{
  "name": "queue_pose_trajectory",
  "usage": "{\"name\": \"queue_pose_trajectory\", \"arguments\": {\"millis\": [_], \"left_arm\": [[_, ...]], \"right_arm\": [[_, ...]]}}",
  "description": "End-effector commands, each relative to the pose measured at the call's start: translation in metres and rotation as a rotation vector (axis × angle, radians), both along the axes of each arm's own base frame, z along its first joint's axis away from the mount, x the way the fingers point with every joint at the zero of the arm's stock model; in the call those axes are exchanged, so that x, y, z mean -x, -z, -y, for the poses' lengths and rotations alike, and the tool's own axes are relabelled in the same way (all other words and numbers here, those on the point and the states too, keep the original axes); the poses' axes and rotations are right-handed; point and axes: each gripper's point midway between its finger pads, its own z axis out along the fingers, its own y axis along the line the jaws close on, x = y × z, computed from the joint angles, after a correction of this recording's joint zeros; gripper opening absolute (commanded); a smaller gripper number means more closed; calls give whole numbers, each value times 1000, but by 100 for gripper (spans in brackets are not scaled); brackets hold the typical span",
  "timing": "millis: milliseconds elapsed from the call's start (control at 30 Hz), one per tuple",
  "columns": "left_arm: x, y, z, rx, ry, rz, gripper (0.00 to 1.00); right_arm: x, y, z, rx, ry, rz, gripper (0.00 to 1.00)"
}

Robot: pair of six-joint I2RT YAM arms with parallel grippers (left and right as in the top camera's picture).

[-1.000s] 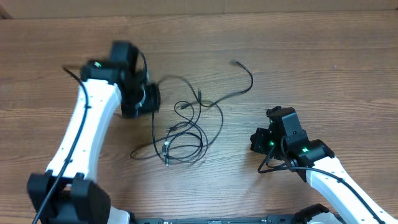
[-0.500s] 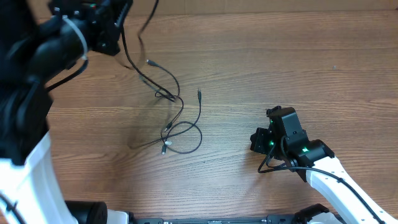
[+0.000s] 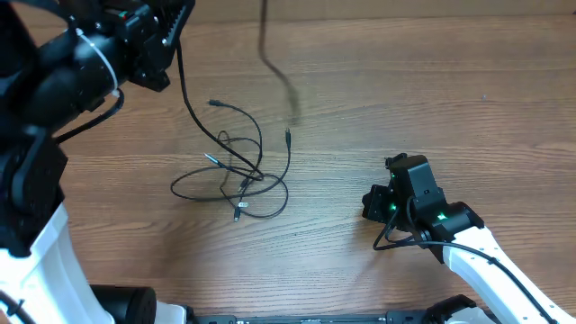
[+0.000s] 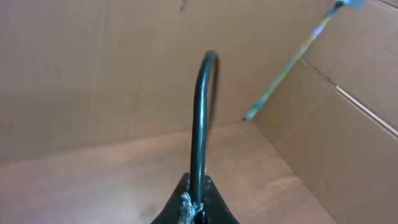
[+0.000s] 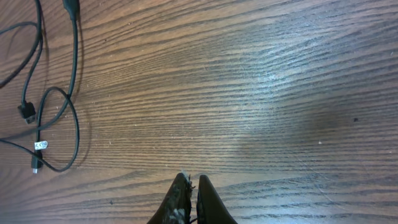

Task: Untangle cables
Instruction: 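Lift the strand high with the left gripper, pulling it out of the pile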

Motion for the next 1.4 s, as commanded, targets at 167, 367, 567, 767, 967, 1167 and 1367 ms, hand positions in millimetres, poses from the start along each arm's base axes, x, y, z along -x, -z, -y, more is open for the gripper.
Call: {"name": "queue_pose_trajectory", "arguments": {"millis": [167,367,567,767,967,1167,1367], "left_arm": [[-29,57,-7,67,-105,-293,4],[-40,75,18,127,41,-395,4],[-42,77,43,219,211,-459,4],[-34,70,61,274,341,-475,4],[-21,66,88,260,427,-464,4],[-3,57,119,259,542,-443,4],[-7,60,120,228,514,-417,4]], "right_arm": [[19,-56,-80,-391,-485,147,4],[41,-109,-114,-649,-754,287,37],[36,-117,-121,-634,-787,369,50],[14,-124,-120,-566,-746,483,50],[-5,-121,-115,-486,-678,535,51],[-22,-112,-105,-374,-620,577,52],[-52,-72,-58,-135,-295,453,18]]}}
